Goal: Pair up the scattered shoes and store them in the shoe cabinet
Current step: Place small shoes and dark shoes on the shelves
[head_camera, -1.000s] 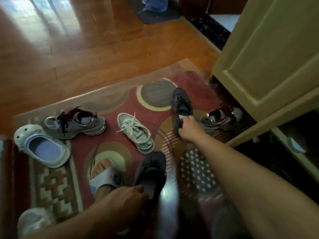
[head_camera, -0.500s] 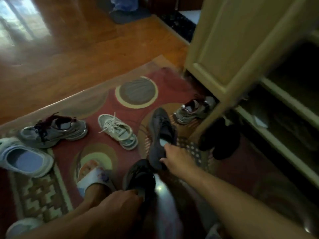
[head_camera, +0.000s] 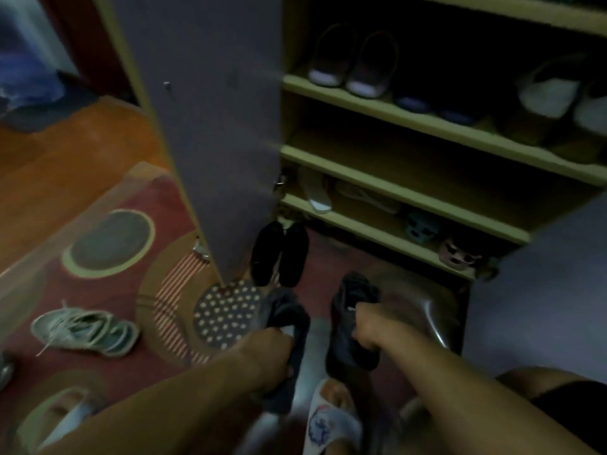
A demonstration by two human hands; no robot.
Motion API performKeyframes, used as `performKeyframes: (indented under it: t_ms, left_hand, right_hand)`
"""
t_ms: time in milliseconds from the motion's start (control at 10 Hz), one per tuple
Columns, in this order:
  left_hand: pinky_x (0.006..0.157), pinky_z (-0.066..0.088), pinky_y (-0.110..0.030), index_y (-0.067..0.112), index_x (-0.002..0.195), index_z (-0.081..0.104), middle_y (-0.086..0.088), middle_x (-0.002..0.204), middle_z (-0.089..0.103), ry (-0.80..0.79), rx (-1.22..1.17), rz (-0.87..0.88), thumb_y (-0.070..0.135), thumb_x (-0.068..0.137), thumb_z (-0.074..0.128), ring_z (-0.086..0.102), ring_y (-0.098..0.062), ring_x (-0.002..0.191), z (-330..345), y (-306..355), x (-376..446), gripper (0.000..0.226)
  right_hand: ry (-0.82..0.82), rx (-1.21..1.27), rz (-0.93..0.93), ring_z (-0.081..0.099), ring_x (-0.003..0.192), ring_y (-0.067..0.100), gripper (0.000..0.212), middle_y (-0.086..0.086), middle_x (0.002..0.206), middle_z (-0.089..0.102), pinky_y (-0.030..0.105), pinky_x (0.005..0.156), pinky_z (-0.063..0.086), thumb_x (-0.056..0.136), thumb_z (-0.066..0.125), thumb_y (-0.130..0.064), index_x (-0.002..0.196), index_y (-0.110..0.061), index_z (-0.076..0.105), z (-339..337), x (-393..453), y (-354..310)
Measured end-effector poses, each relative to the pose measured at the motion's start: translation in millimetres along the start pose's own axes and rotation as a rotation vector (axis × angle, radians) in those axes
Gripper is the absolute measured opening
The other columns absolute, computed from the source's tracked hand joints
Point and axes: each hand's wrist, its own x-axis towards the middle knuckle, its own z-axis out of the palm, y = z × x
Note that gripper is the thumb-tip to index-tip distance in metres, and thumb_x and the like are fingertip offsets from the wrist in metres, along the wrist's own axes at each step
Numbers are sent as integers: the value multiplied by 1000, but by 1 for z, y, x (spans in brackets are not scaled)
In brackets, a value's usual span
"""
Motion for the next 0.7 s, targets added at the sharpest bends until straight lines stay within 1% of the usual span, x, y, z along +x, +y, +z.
performKeyframes:
  t_ms: [100, 200, 300, 400, 500, 600, 700]
  left_hand:
    - [93, 48, -42, 13, 124, 55, -14, 128, 56, 32, -67, 62, 35, 96, 57, 59, -33, 114, -7, 23, 76, 36]
    - [89, 52, -41, 20, 123, 56, -9, 122, 55, 64, -28, 75, 36, 91, 63, 61, -28, 103, 3, 27, 142, 37]
    - [88, 53, -42, 24, 126, 55, -9, 123, 55, 32, -61, 78, 32, 91, 66, 62, -29, 103, 3, 30, 199, 37]
    - [93, 53, -46, 22, 136, 50, -10, 137, 51, 81, -42, 41, 31, 100, 52, 62, -30, 112, 16, 7, 252, 38]
    - [94, 52, -46, 16, 143, 44, -11, 148, 41, 169, -8, 41, 26, 103, 41, 62, -32, 116, 37, -10, 295, 42]
    - [97, 49, -39, 19, 152, 32, -12, 160, 25, 218, -94, 20, 28, 103, 39, 58, -30, 121, 45, -13, 297, 51]
    - [87, 54, -30, 29, 156, 28, -12, 165, 21, 382, -166, 104, 34, 99, 37, 61, -25, 121, 59, -8, 269, 58]
  right_hand:
    - [65, 91, 137, 47, 135, 31, 60, 15, 153, 40, 33, 103, 41, 97, 50, -20, 154, -16, 28, -1, 21, 44]
    - [157, 301, 203, 49, 133, 30, 47, 14, 148, 47, 34, 105, 41, 102, 41, -15, 148, -11, 36, 5, 63, 59]
    - [220, 667, 227, 54, 124, 30, 40, 17, 142, 52, 31, 95, 43, 107, 32, -15, 143, -8, 46, 17, 104, 55]
    - [339, 897, 292, 59, 97, 22, 41, 12, 124, 61, 32, 84, 48, 106, 35, -33, 133, -13, 57, 35, 133, 53]
    - [250, 739, 251, 60, 112, 38, 42, 22, 127, 62, 36, 92, 54, 104, 38, -33, 128, -5, 59, 59, 173, 53]
    - [94, 777, 258, 52, 127, 34, 40, 19, 141, 52, 4, 78, 47, 105, 40, -19, 142, -2, 44, 60, 179, 45]
    - [83, 577, 270, 43, 137, 31, 47, 11, 155, 36, 35, 109, 38, 105, 31, -20, 152, -16, 28, 61, 176, 39]
